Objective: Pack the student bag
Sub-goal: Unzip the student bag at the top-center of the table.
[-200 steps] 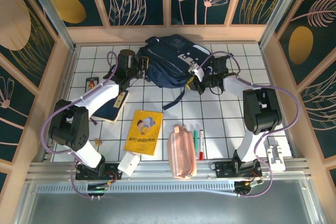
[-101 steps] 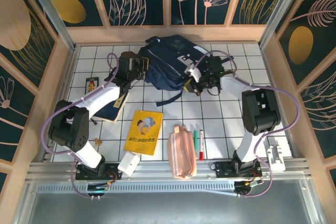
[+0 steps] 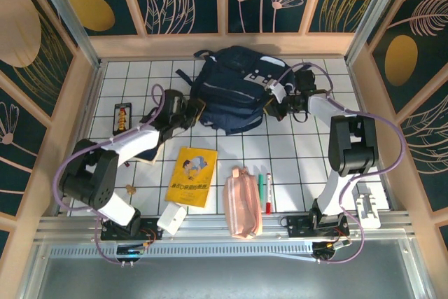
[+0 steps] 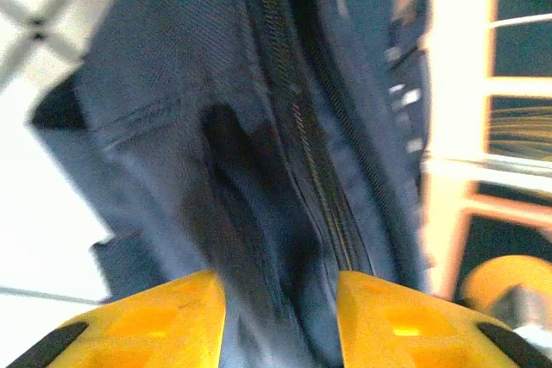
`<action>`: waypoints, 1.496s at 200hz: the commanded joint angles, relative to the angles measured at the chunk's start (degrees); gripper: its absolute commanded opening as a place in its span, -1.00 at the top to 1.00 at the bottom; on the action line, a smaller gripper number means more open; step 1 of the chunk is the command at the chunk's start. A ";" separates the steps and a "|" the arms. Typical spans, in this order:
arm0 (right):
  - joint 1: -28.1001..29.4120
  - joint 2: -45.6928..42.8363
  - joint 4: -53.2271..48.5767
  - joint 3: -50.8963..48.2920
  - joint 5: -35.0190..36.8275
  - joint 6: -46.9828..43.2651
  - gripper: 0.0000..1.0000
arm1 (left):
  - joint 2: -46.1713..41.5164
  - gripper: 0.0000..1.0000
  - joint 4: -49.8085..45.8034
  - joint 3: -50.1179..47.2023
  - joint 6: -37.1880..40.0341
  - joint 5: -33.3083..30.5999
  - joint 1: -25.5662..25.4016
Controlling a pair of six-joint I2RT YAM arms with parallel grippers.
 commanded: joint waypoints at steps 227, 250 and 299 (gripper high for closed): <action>-0.34 -1.34 4.06 -2.10 -4.62 -2.71 1.00 | 23.84 -0.03 -39.34 41.82 137.19 11.94 -10.32; -0.49 -1.45 4.14 -2.15 -4.29 -2.76 1.00 | 24.63 0.18 -36.50 41.11 135.57 7.06 -10.99; -0.55 -1.29 4.37 -2.15 -4.22 -2.42 1.00 | 25.83 0.56 -29.06 40.16 130.47 -1.75 -11.61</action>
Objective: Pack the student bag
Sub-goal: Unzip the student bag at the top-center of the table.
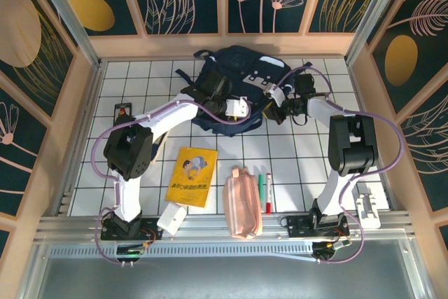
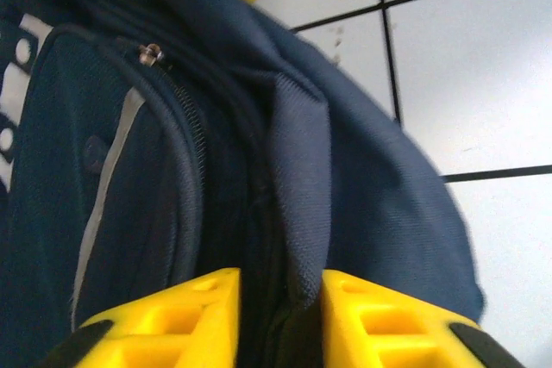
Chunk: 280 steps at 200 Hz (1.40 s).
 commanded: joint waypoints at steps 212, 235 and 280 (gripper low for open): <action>10.29 -7.47 7.17 -1.13 -10.24 3.61 1.00 | 5.82 1.00 3.49 20.35 -41.53 11.78 -1.02; 9.61 -9.43 10.51 -2.93 -15.70 6.87 0.84 | 5.34 1.00 1.97 19.71 -41.09 10.90 -1.02; 6.06 -14.52 8.36 -9.37 -18.14 2.52 0.42 | 4.53 1.00 1.60 18.53 -37.77 8.24 -0.94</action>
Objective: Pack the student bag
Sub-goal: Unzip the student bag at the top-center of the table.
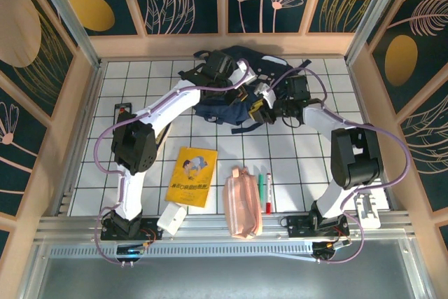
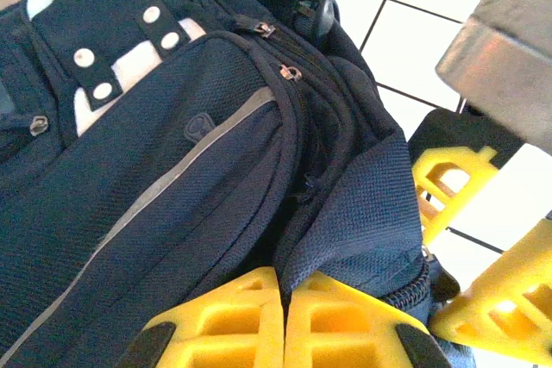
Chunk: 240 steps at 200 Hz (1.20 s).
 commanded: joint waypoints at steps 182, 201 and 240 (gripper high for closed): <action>-0.88 -4.84 -17.76 8.86 16.23 -44.97 0.01 | -13.81 1.00 15.09 -16.26 21.95 6.92 -1.65; 0.46 -3.19 -18.00 8.38 16.90 -44.88 0.07 | -14.83 1.00 14.93 -17.11 22.02 7.37 -1.67; 0.76 -3.70 -16.73 6.52 18.84 -45.39 0.51 | -17.51 1.00 14.53 -20.56 25.92 7.96 -1.67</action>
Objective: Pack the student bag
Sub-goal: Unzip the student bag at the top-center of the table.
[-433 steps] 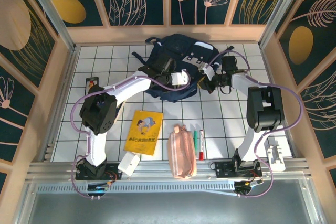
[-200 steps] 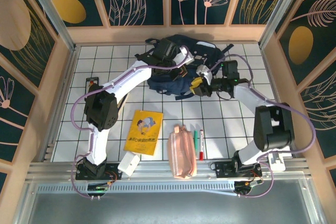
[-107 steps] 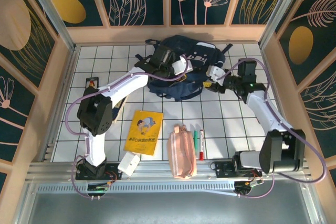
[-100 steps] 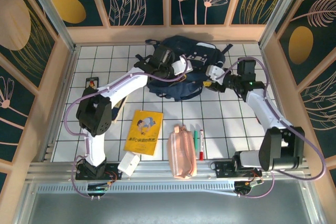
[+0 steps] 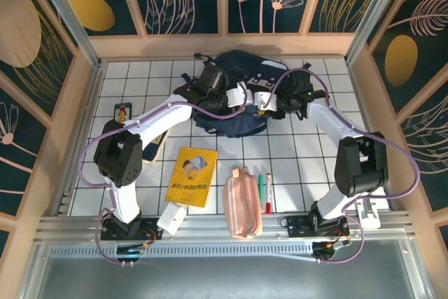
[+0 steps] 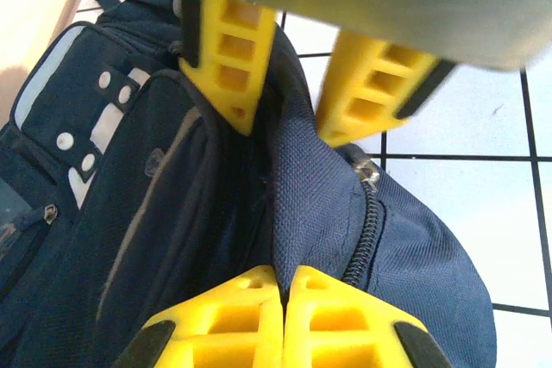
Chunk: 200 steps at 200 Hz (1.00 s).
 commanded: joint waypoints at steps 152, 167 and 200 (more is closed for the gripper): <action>6.64 -1.71 17.09 1.75 7.99 46.12 1.00 | -27.84 -0.28 19.78 -22.80 -49.42 -3.28 -2.03; 6.59 -1.19 22.12 1.60 13.07 56.52 1.00 | -23.66 -0.23 20.90 -23.35 -54.08 -6.45 -4.42; 7.06 0.50 26.00 3.77 10.91 70.21 1.00 | -16.95 -0.15 25.95 -23.77 -63.48 -8.30 -4.65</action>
